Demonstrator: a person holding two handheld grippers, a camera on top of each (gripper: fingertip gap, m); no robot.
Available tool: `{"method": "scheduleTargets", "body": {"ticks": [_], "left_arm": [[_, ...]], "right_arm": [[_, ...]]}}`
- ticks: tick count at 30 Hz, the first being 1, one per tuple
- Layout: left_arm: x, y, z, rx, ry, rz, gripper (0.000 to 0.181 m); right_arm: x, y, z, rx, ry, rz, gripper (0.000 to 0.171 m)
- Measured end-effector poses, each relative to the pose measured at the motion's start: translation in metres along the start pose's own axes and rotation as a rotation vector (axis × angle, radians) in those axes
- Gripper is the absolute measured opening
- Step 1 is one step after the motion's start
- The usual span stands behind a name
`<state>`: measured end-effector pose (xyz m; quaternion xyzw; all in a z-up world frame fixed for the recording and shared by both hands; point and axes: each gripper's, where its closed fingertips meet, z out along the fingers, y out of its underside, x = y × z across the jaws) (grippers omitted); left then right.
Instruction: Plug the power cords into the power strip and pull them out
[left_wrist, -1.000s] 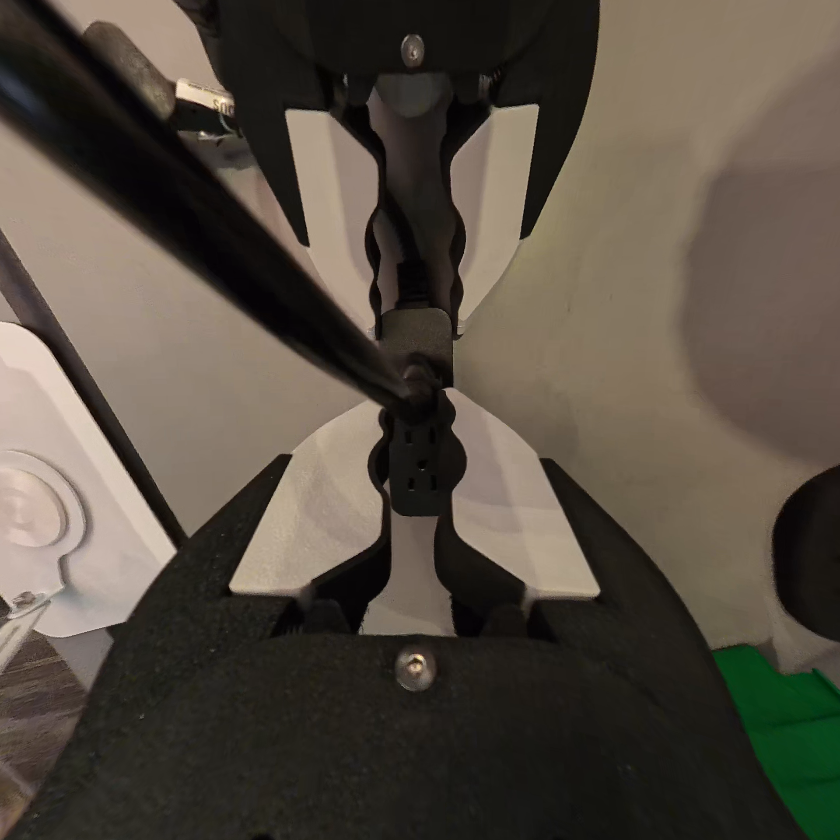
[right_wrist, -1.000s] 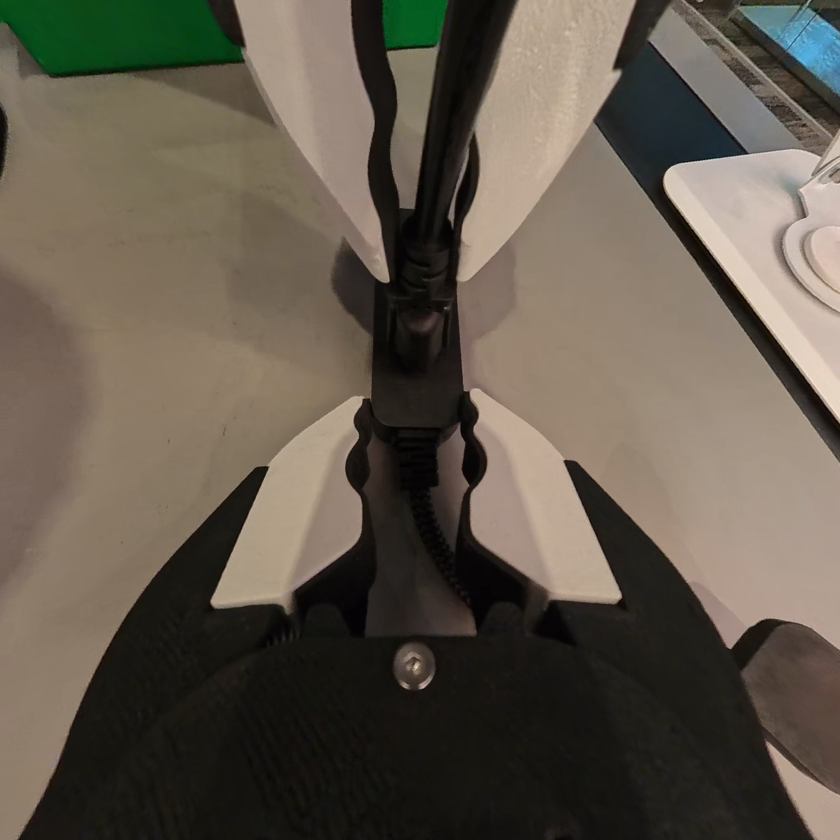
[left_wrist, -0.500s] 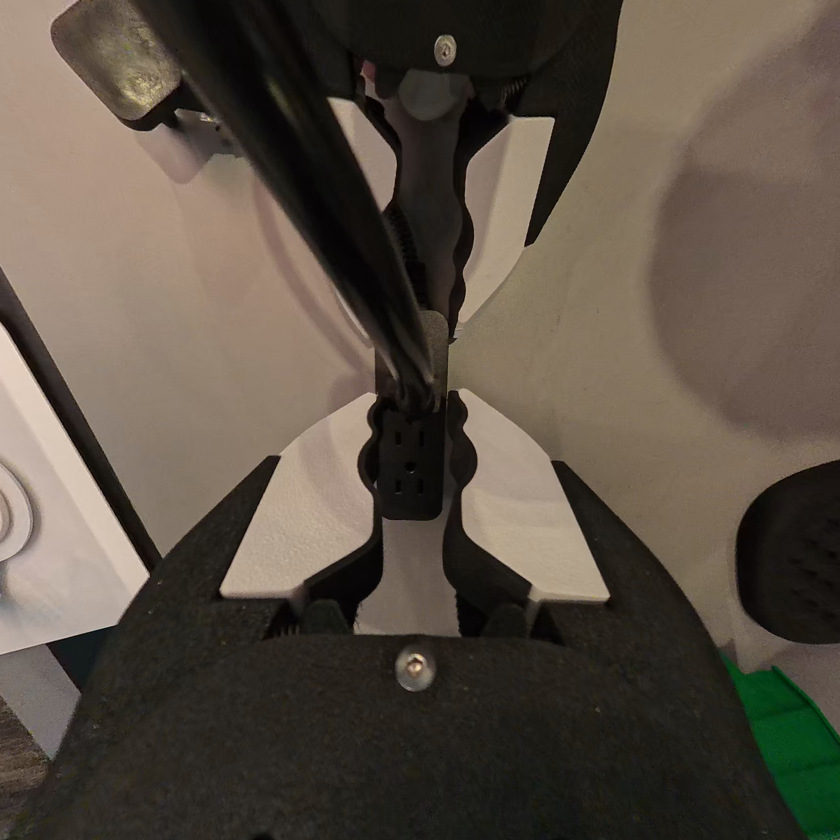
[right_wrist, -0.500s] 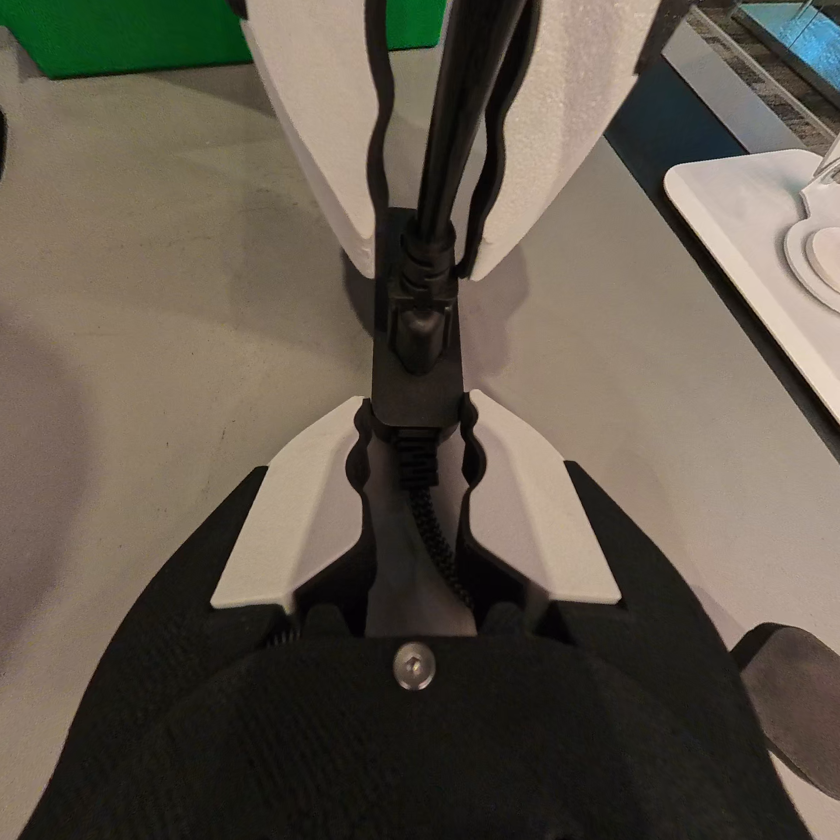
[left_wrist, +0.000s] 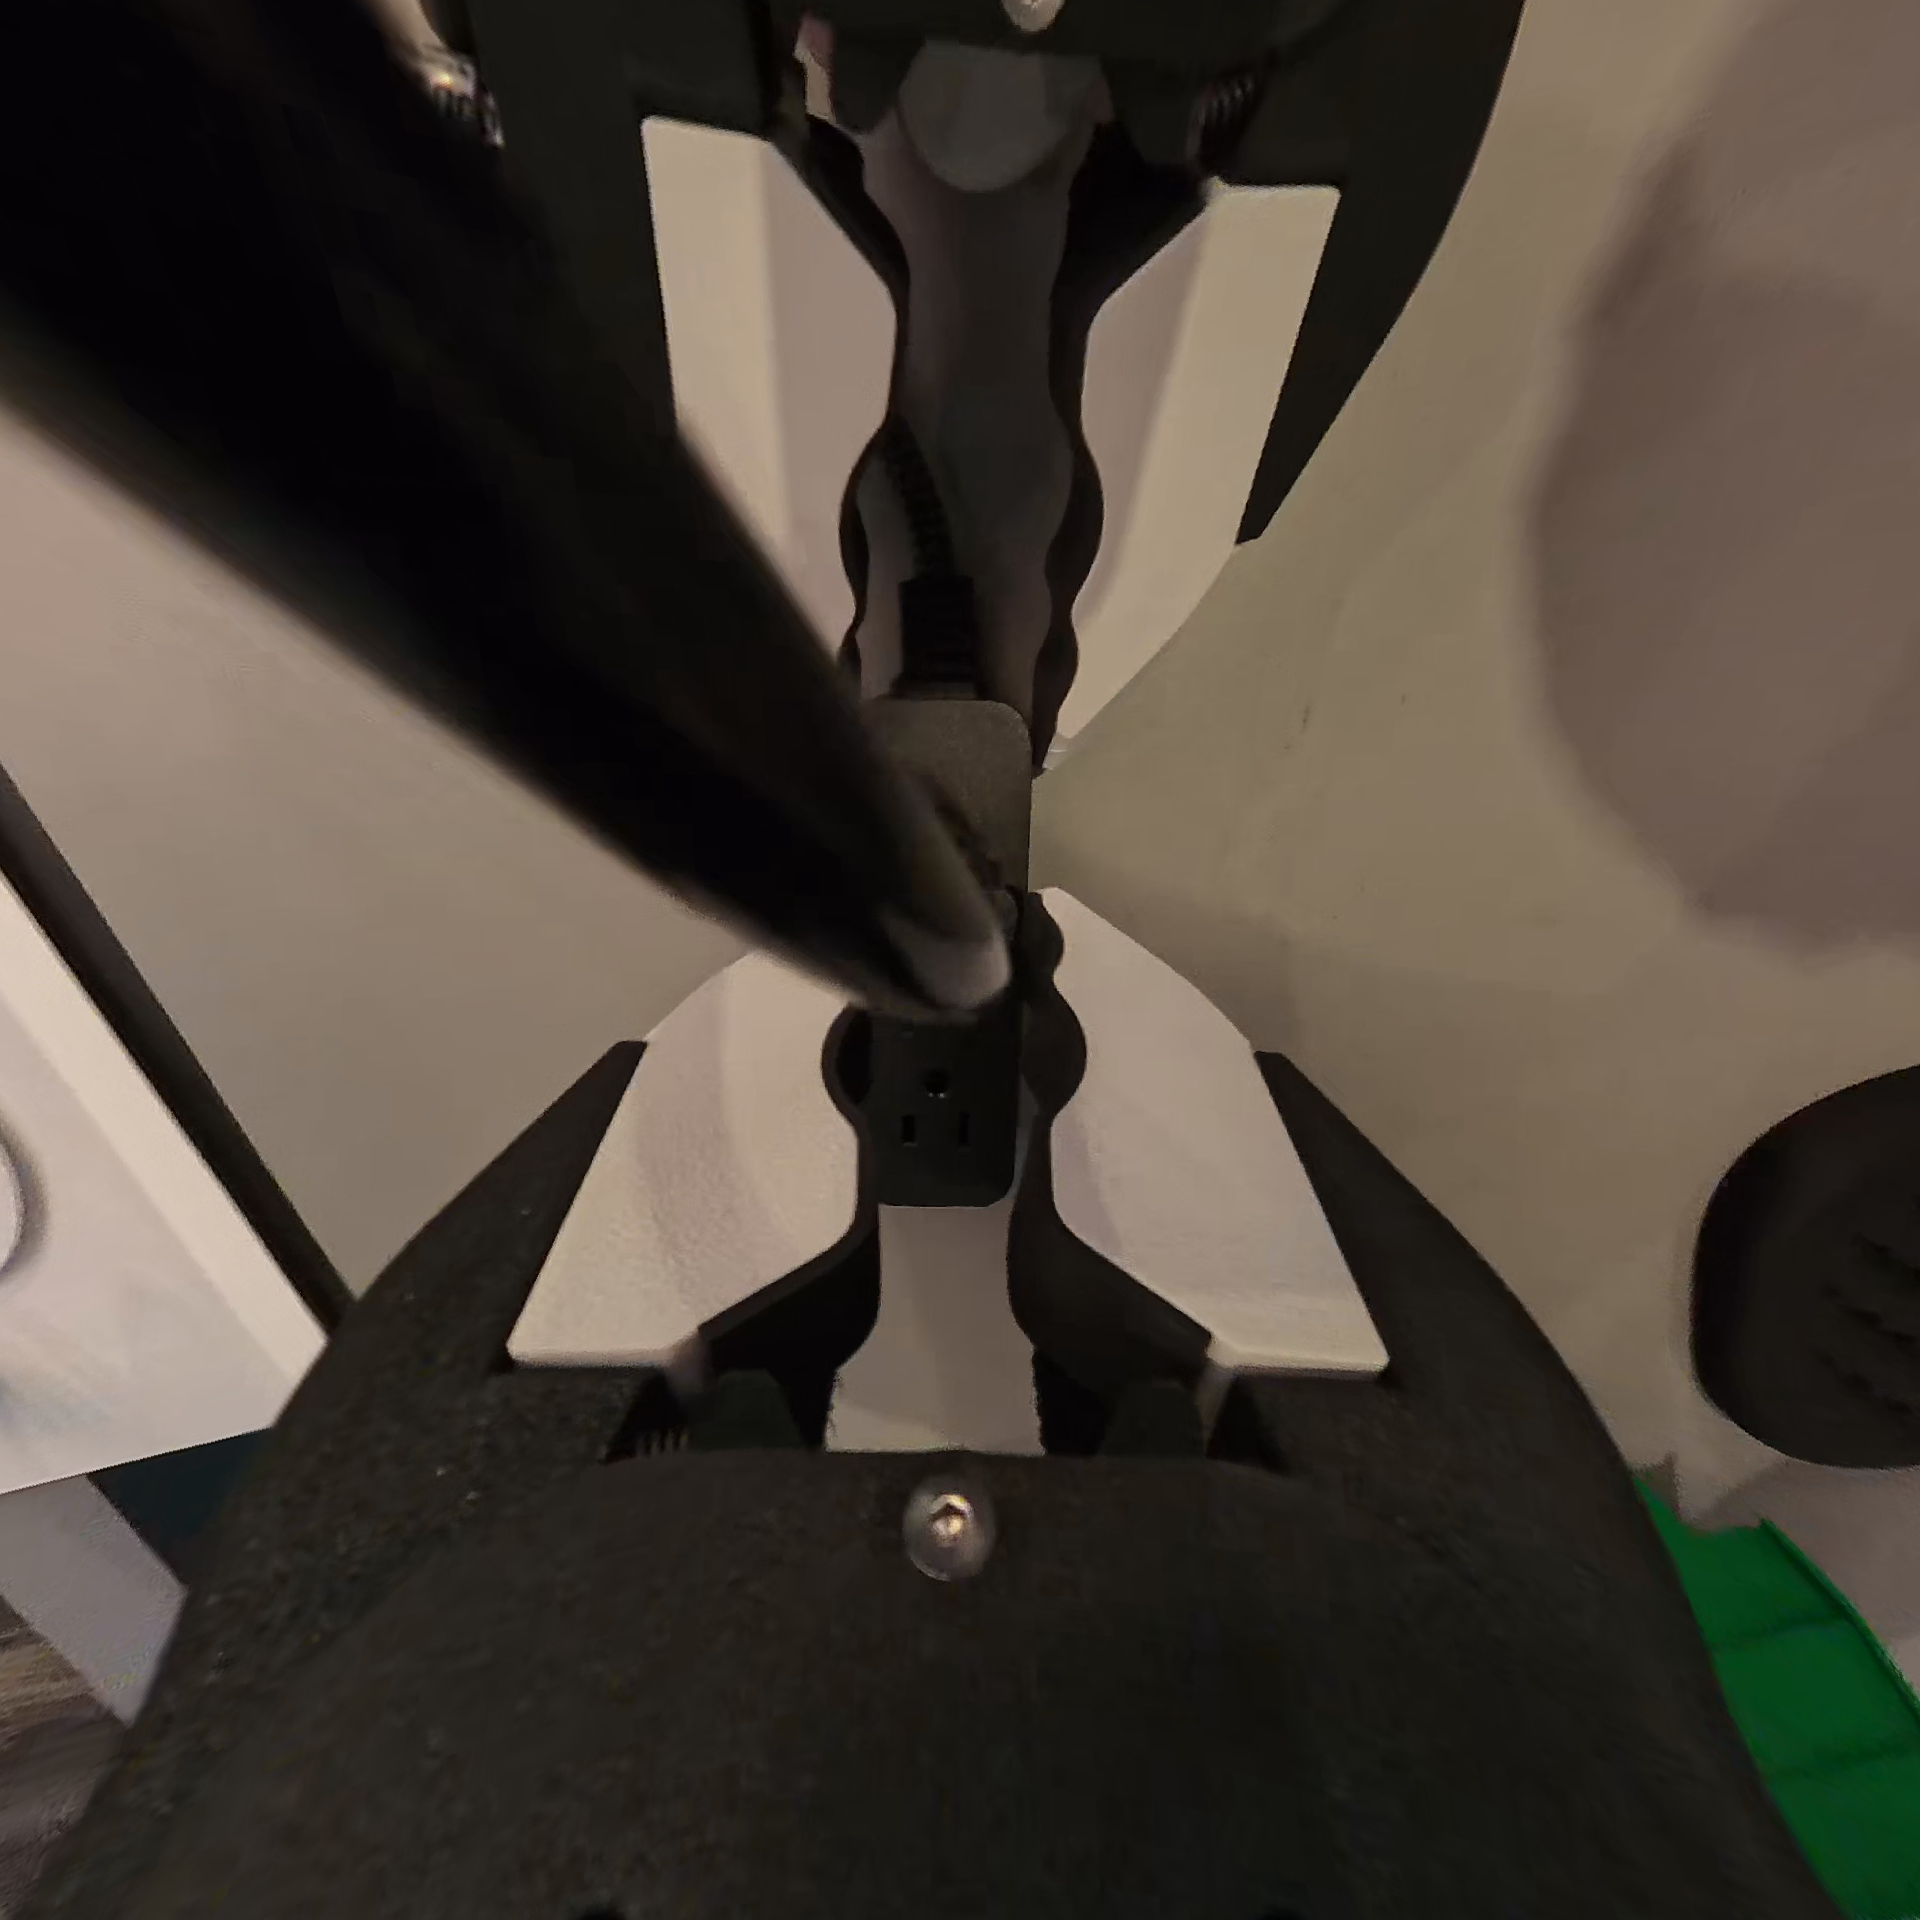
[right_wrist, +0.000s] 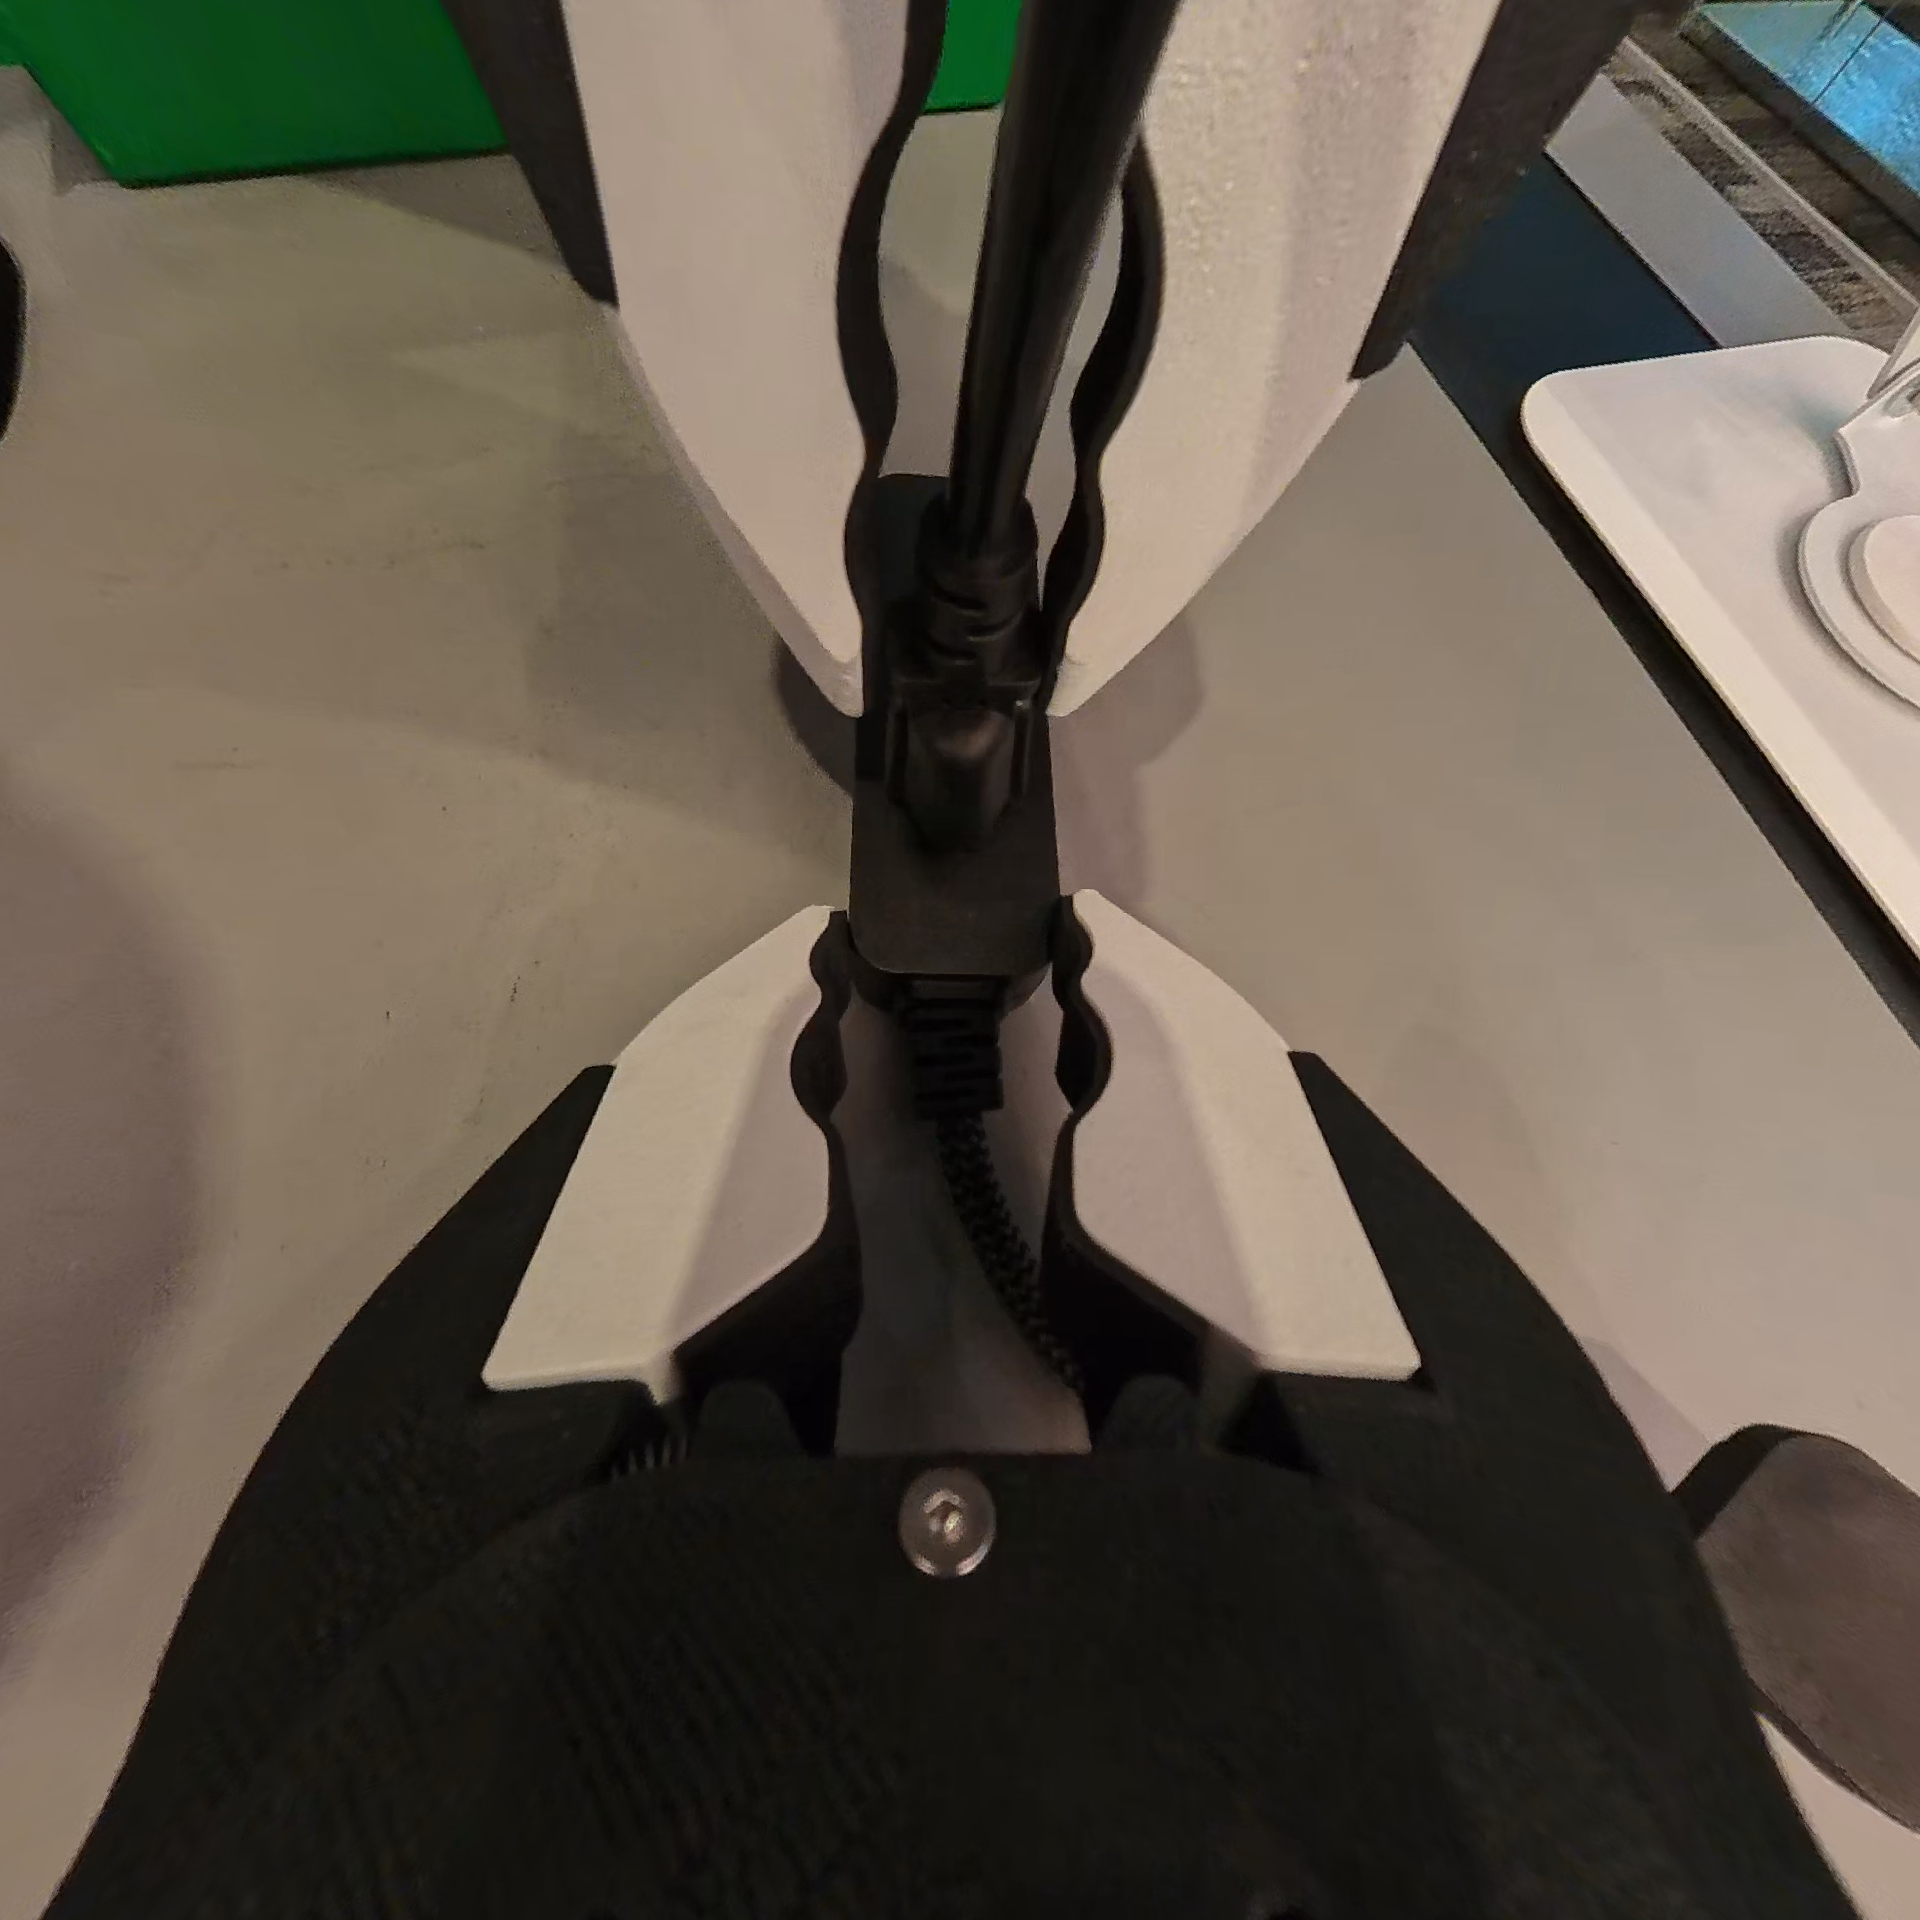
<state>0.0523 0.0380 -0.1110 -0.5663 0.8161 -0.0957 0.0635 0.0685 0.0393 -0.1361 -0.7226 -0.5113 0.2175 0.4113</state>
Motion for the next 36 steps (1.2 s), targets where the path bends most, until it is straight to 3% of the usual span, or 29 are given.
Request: {"method": "scheduleTargets", "body": {"ticks": [11, 17, 25, 30, 36], "left_arm": [[0.000, 0.001, 0.001, 0.012, -0.024, 0.023, 0.025], [0.000, -0.001, 0.001, 0.103, -0.028, -0.023, 0.025], [0.000, 0.007, -0.020, 0.289, -0.149, -0.262, 0.026], [0.015, 0.023, -0.019, 0.193, -0.195, -0.415, 0.027], [0.027, 0.014, 0.000, 0.195, -0.378, -0.366, 0.043]], "right_arm": [[0.000, 0.000, 0.000, -0.002, 0.000, 0.006, 0.040], [0.000, 0.000, 0.000, 0.006, -0.001, 0.004, 0.039], [0.000, 0.000, 0.001, -0.003, -0.027, -0.015, 0.040], [0.000, 0.005, -0.007, -0.029, -0.117, -0.046, 0.039], [-0.012, 0.018, -0.030, -0.072, -0.252, -0.136, 0.039]]}}
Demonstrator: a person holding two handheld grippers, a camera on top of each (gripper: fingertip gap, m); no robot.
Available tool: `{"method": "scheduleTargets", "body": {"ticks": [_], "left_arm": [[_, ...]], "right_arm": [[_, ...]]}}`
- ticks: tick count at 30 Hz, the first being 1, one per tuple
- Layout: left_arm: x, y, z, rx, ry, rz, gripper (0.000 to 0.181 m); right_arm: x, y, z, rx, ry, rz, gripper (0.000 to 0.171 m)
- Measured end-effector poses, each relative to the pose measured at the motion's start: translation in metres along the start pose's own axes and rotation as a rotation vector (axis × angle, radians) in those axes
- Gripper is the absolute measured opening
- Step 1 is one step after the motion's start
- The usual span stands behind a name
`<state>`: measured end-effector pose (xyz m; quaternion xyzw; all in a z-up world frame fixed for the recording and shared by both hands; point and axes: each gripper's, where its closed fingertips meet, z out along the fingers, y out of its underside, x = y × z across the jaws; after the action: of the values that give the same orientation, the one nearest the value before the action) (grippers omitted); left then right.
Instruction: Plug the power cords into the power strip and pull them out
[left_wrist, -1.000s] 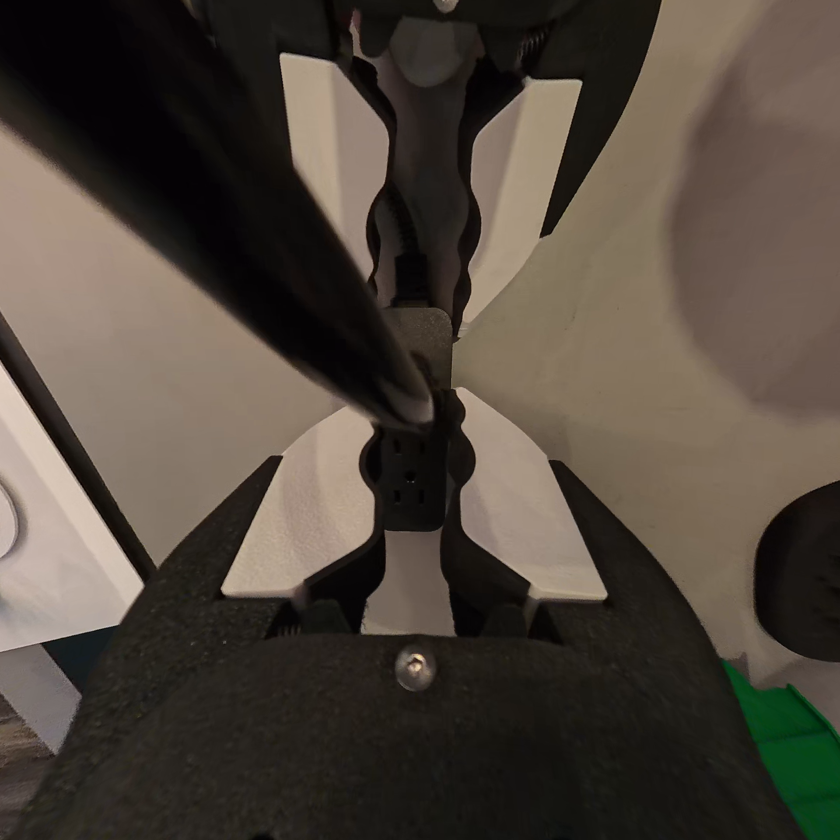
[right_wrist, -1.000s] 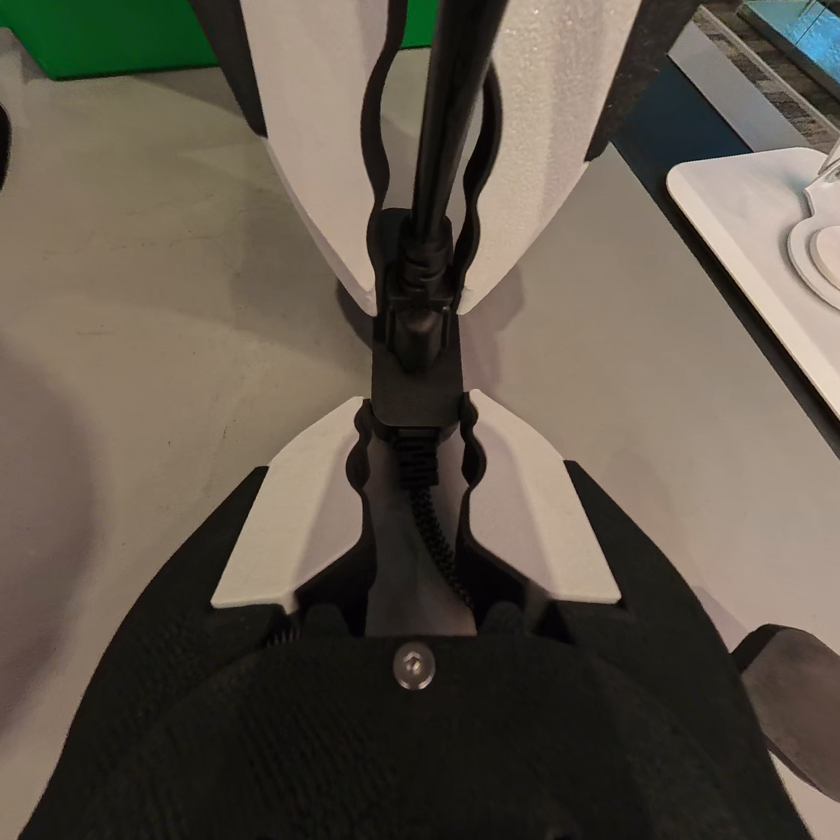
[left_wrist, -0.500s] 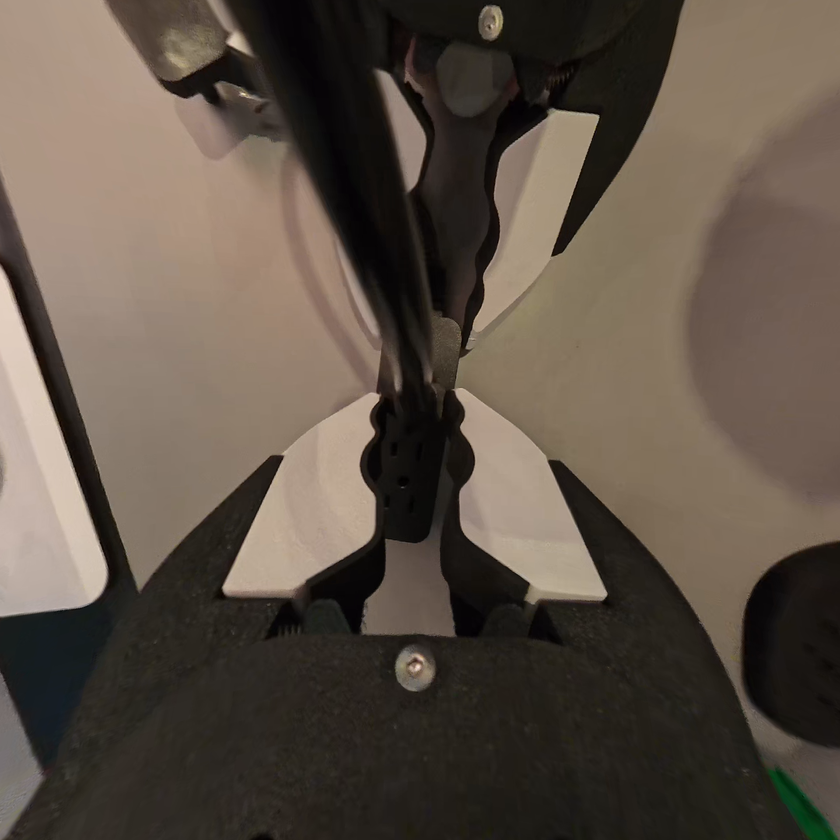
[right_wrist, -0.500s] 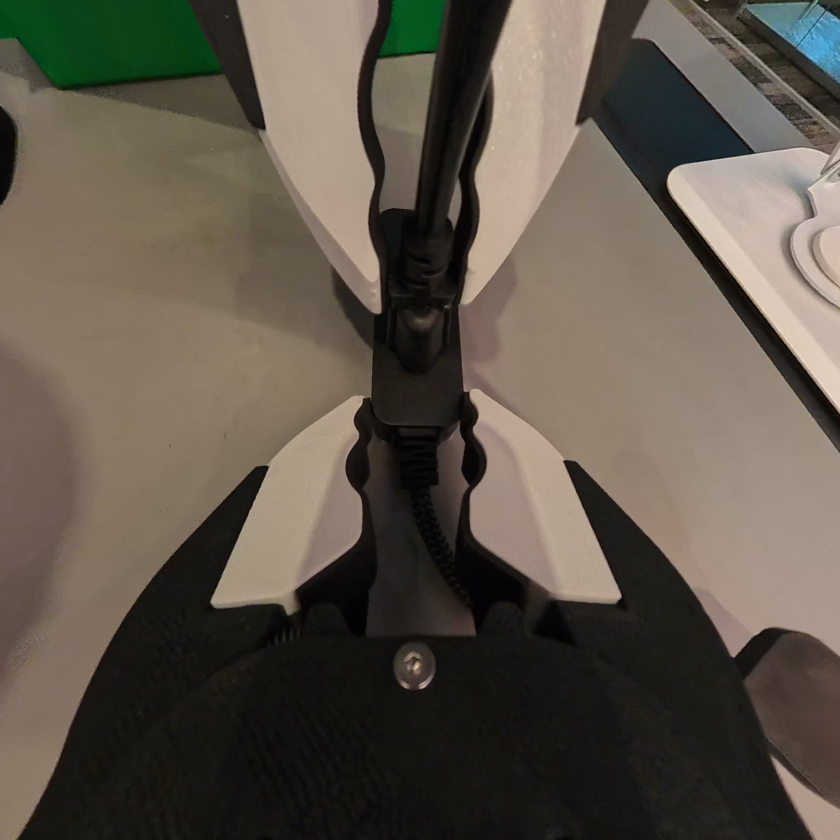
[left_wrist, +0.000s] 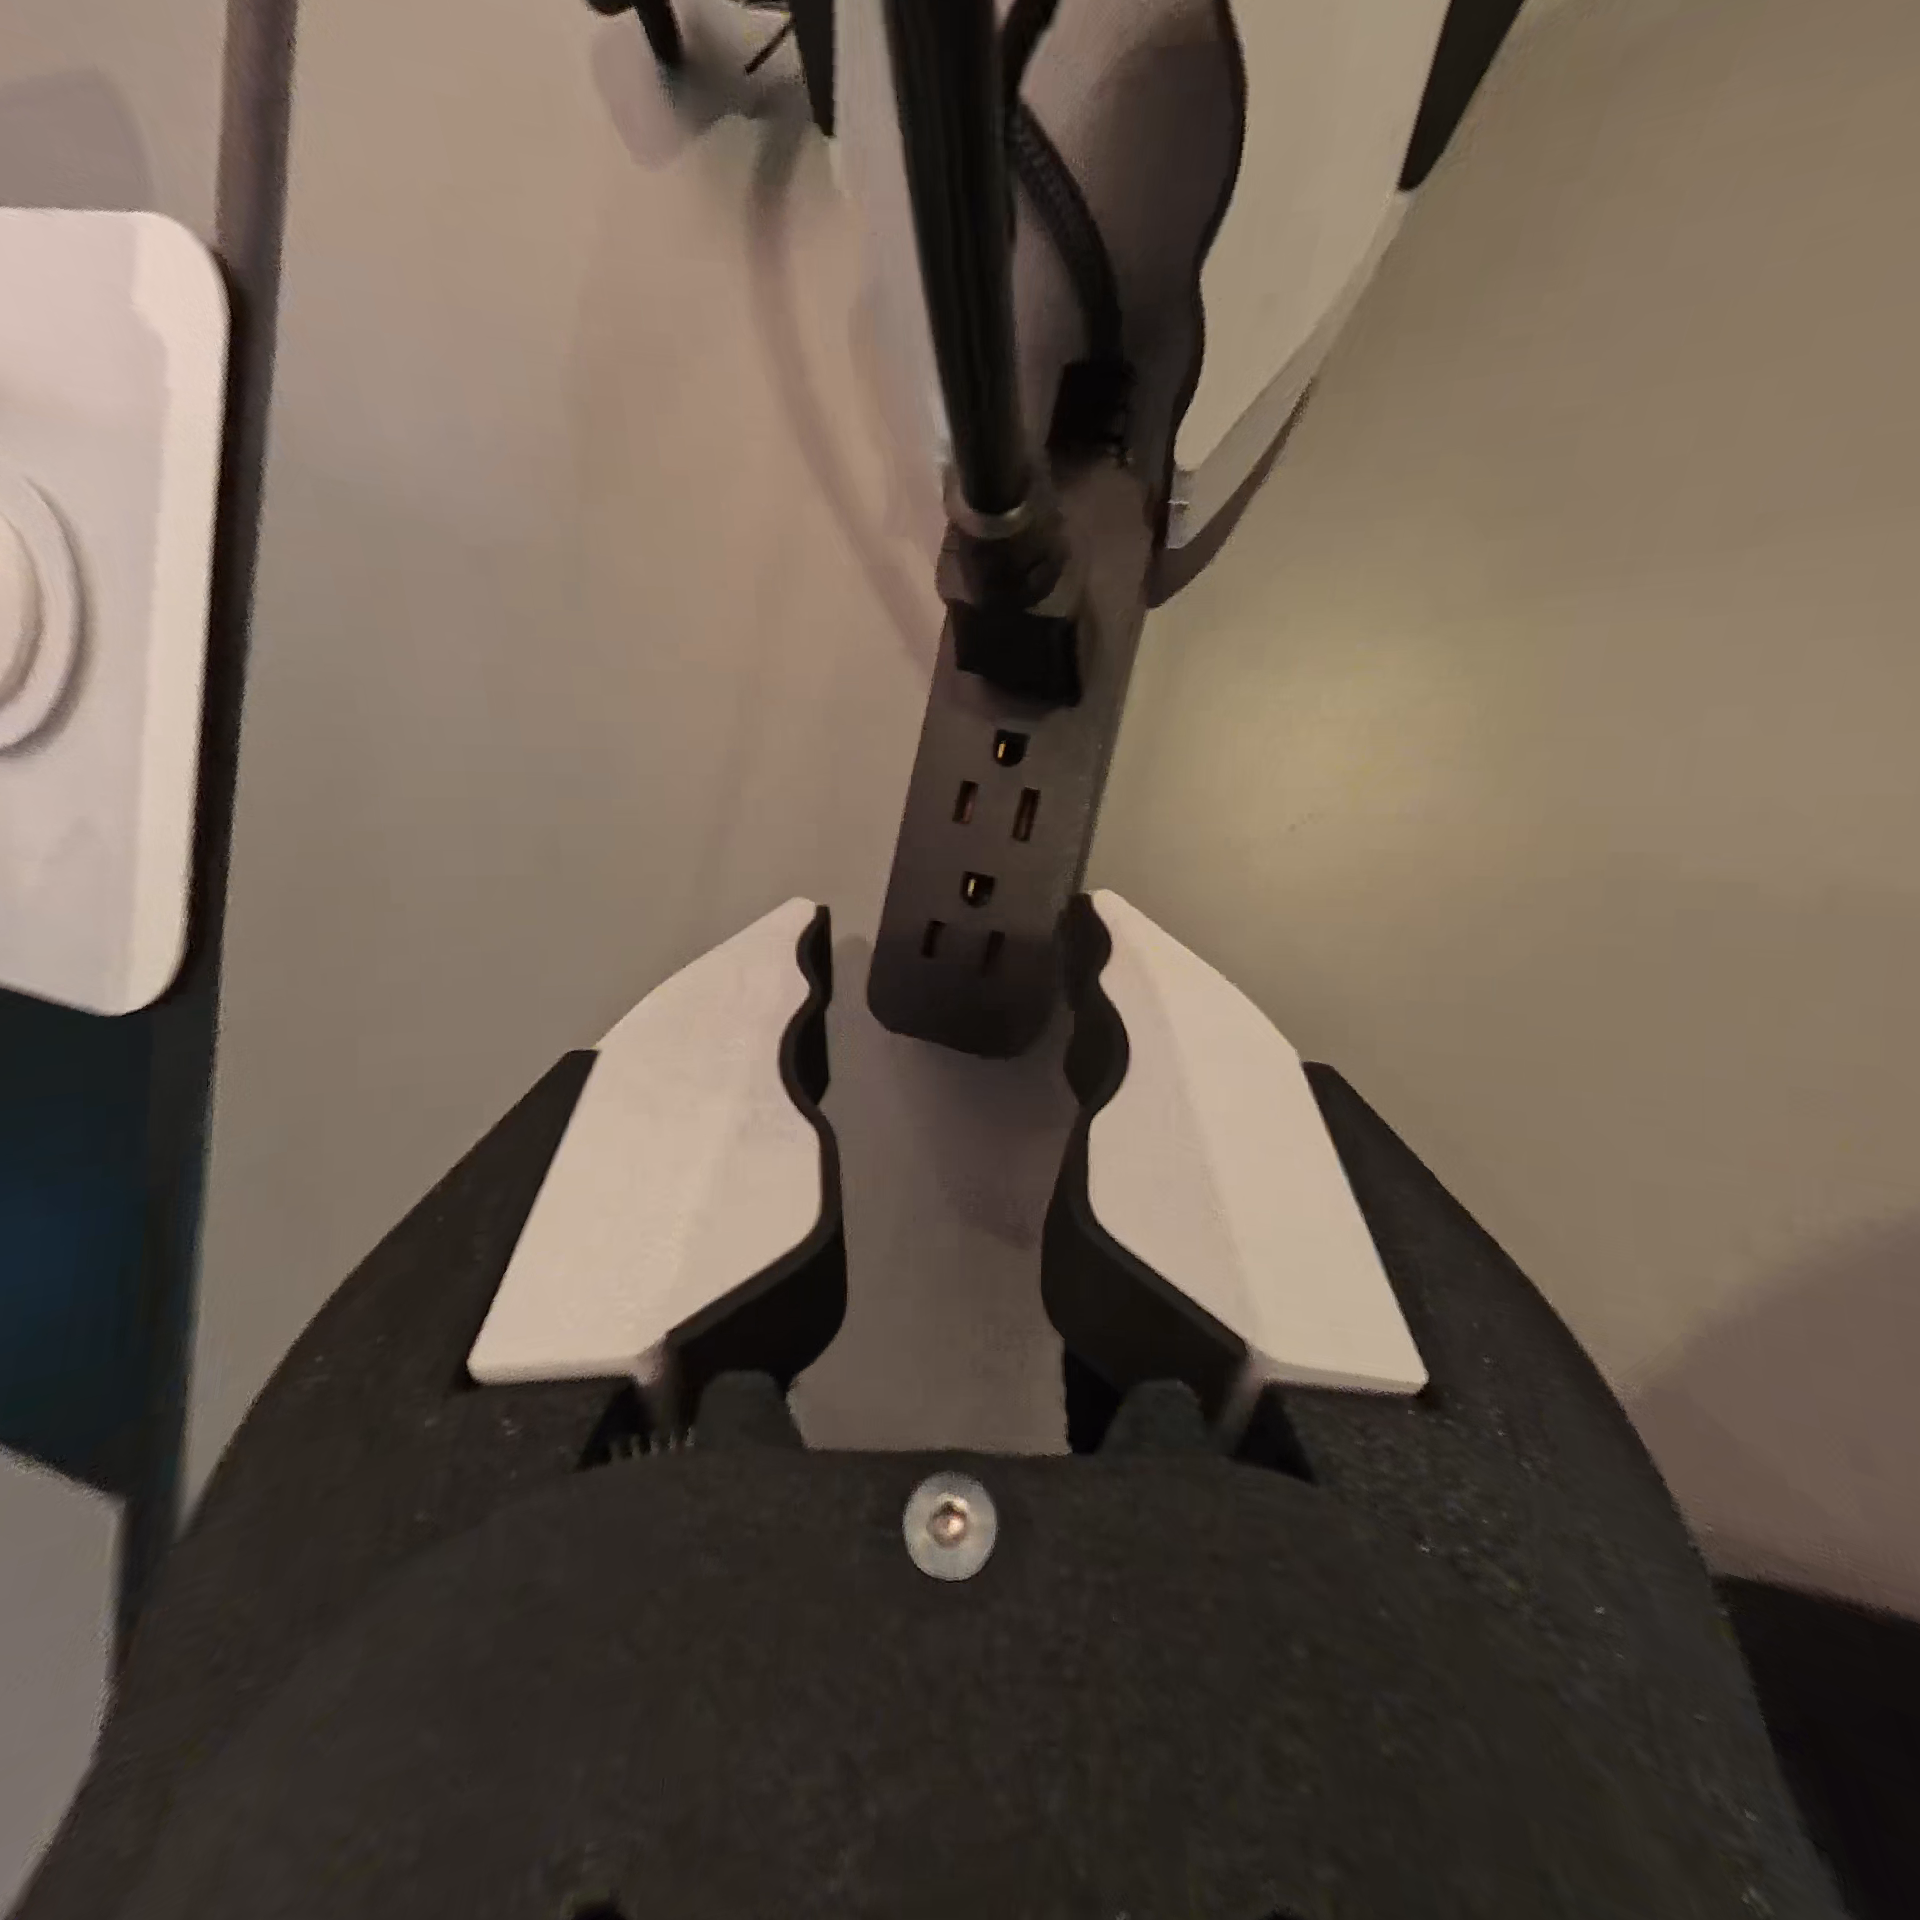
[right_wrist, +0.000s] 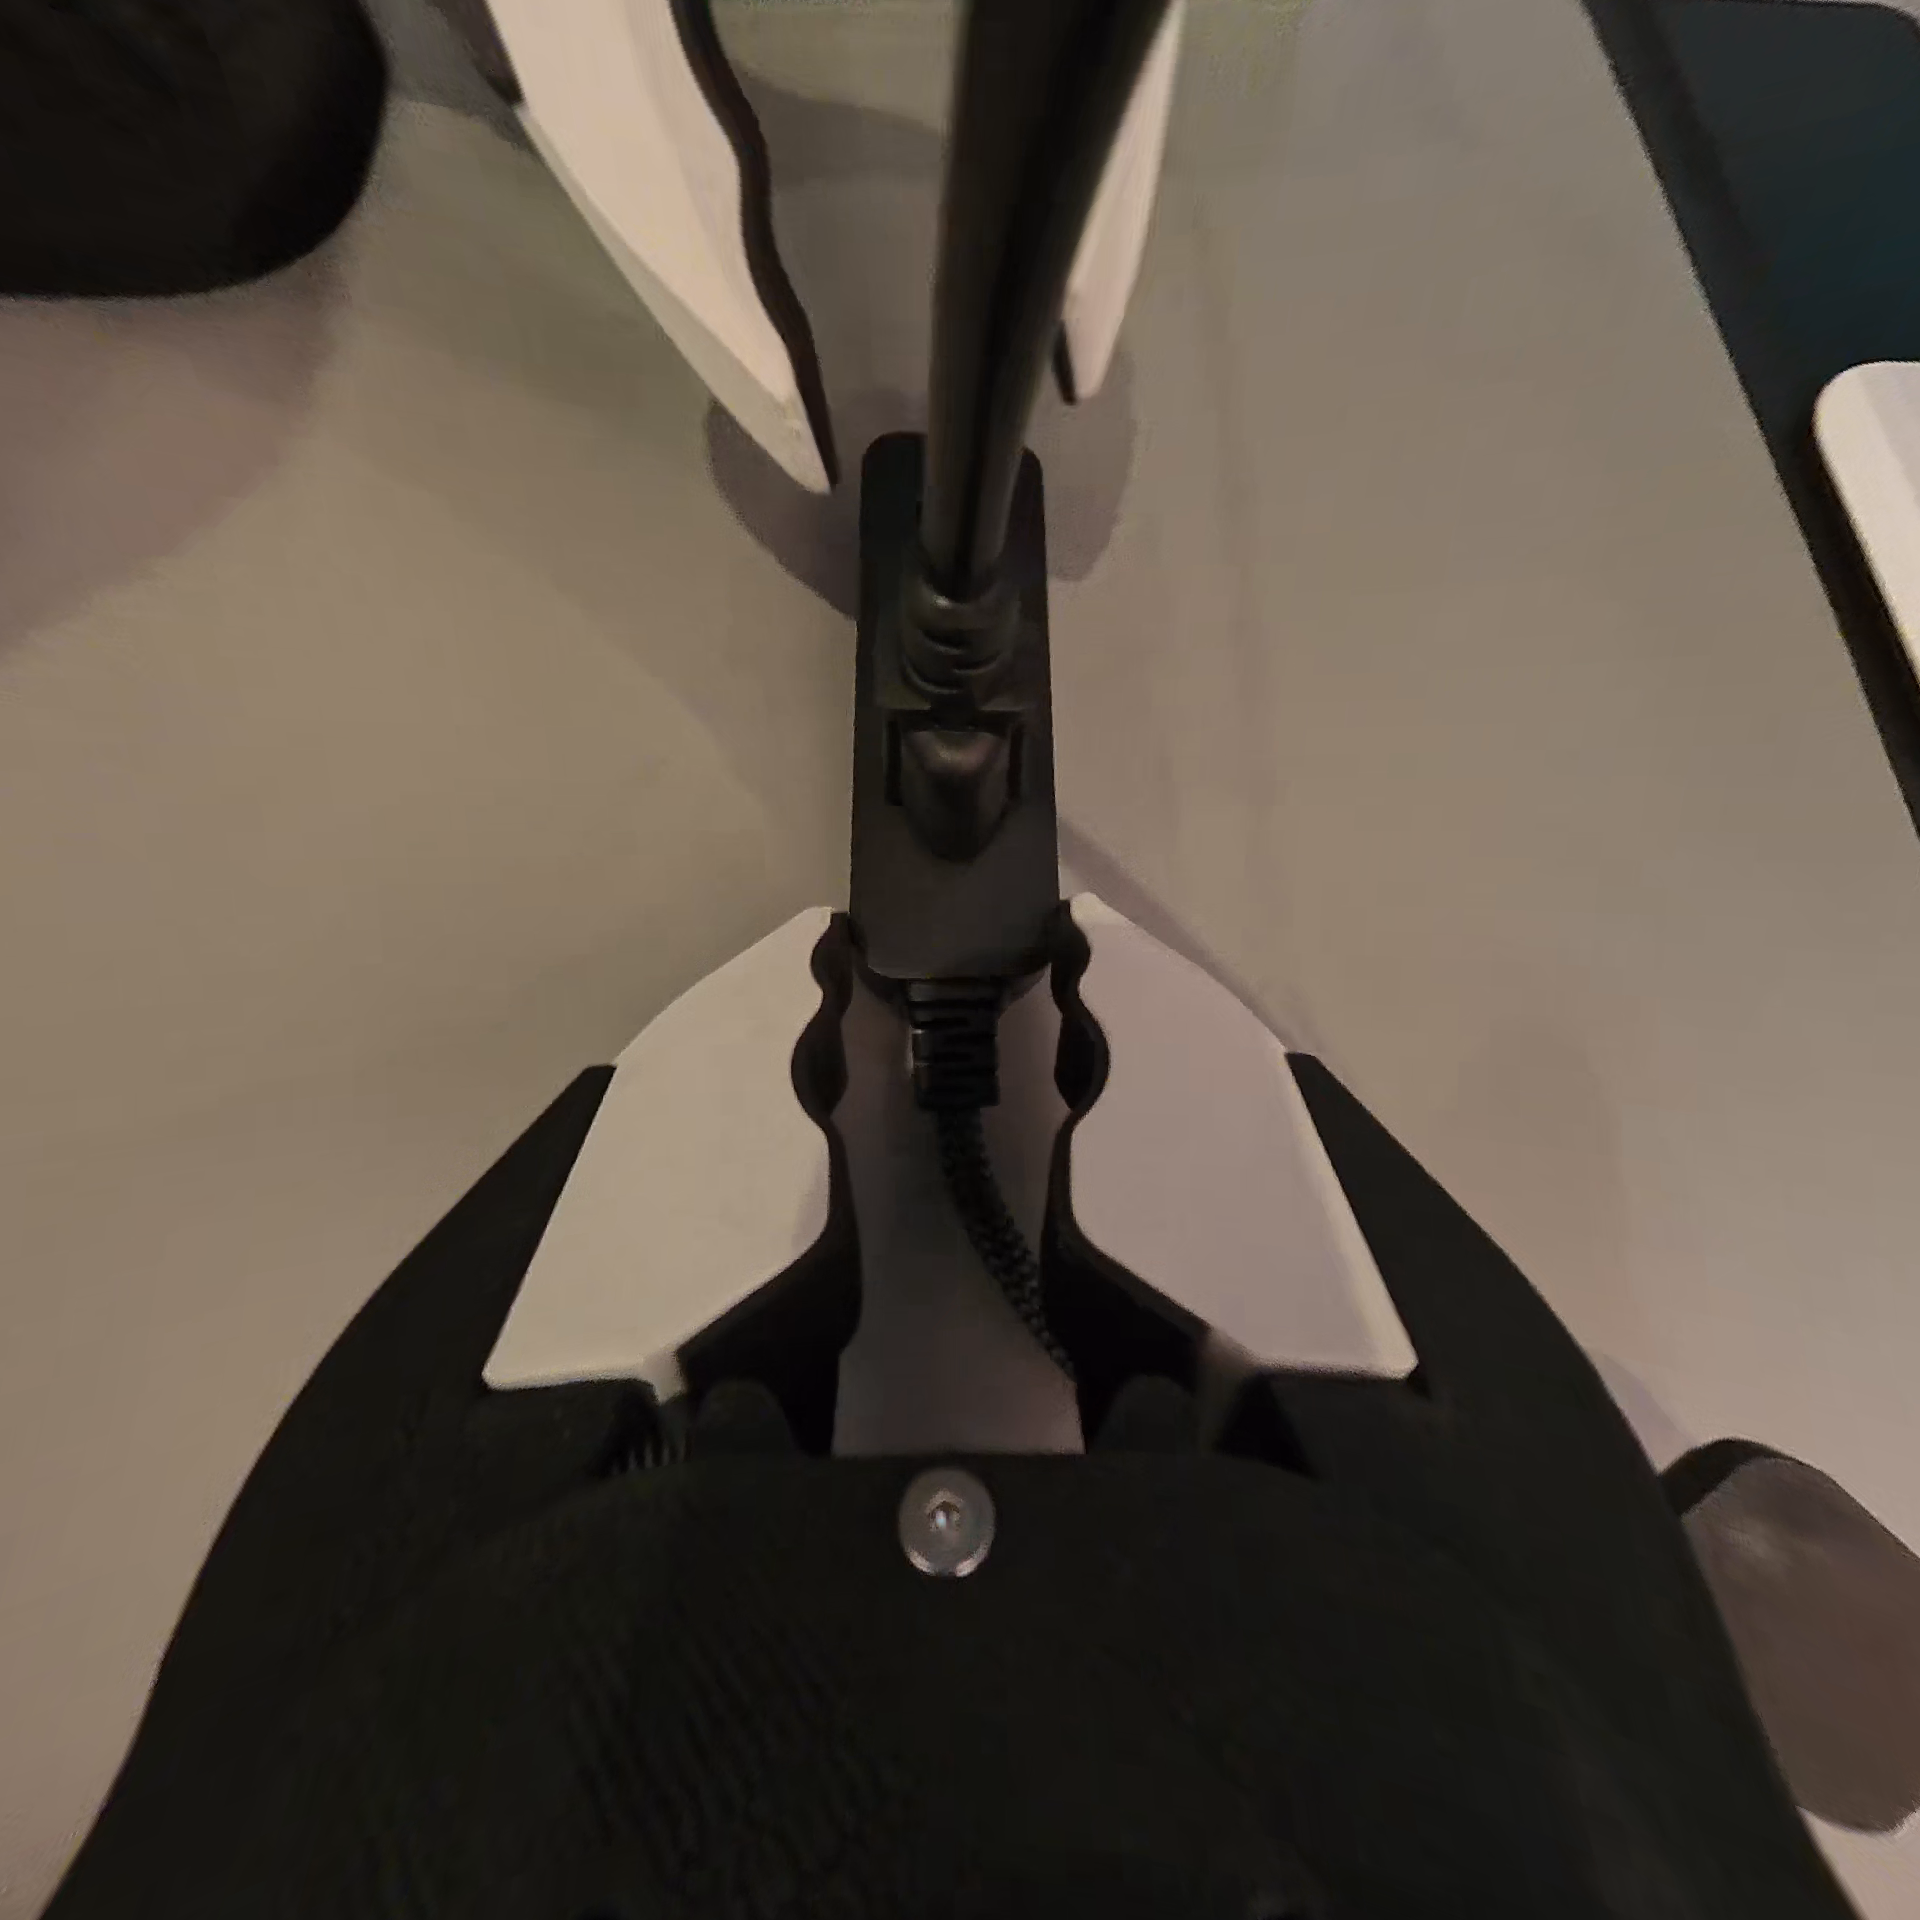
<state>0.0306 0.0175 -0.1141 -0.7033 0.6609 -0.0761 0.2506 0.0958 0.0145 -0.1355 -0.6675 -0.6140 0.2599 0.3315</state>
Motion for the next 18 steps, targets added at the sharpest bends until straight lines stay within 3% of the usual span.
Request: {"method": "scheduleTargets", "body": {"ticks": [2, 5, 10, 12, 13, 18], "left_arm": [[0.013, -0.002, 0.009, 0.033, 0.057, -0.040, 0.043], [0.017, -0.001, 0.021, 0.084, 0.058, -0.044, 0.041], [0.009, -0.001, 0.025, 0.195, 0.013, -0.060, 0.033], [0.009, 0.000, 0.024, 0.211, 0.012, -0.044, 0.033], [0.009, 0.001, 0.024, 0.210, 0.002, -0.037, 0.033], [0.008, 0.002, 0.027, 0.181, -0.083, 0.079, 0.034]], "right_arm": [[-0.003, 0.000, -0.002, 0.000, -0.007, -0.021, 0.038], [0.000, -0.018, -0.006, 0.109, 0.032, 0.022, 0.054], [0.002, -0.043, -0.002, 0.243, 0.067, 0.128, 0.054], [0.002, -0.047, 0.001, 0.261, 0.071, 0.148, 0.044], [0.001, -0.047, 0.002, 0.250, 0.061, 0.159, 0.027], [0.003, -0.045, 0.002, 0.201, 0.068, 0.202, 0.026]]}}
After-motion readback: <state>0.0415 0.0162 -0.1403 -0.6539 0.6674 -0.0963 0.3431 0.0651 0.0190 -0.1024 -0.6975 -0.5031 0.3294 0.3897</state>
